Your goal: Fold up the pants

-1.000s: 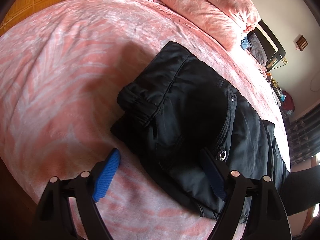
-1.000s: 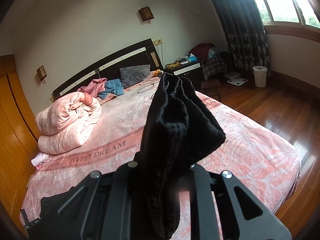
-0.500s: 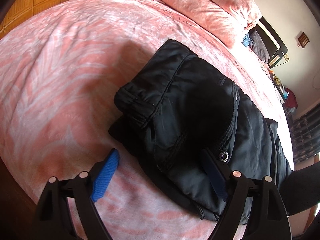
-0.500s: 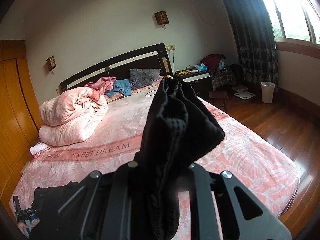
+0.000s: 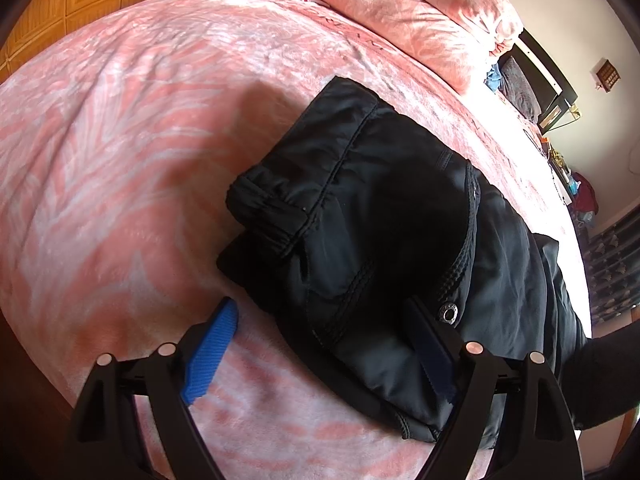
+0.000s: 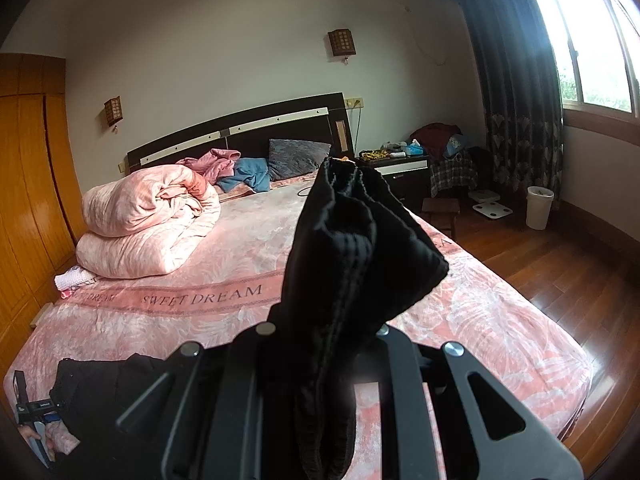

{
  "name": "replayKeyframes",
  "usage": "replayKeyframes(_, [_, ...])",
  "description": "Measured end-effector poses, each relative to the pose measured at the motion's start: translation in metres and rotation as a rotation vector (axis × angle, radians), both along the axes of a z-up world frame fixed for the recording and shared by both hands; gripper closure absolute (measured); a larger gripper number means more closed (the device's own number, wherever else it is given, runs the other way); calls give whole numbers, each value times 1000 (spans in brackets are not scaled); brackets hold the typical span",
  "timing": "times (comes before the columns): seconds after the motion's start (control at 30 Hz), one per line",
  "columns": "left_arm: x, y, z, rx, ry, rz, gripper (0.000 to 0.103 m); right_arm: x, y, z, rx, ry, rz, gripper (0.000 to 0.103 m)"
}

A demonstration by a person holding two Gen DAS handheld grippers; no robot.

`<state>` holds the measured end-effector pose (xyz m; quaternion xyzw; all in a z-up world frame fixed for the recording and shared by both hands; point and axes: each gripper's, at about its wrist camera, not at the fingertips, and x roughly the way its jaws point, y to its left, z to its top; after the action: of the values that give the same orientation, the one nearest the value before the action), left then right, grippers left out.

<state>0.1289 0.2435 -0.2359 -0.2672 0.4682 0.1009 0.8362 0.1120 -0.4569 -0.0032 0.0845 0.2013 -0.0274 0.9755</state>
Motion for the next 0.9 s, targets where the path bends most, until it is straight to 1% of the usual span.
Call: replayKeyframes(0.9, [-5, 2, 1, -27, -18, -2, 18, 5, 43, 14, -107, -4, 44, 91])
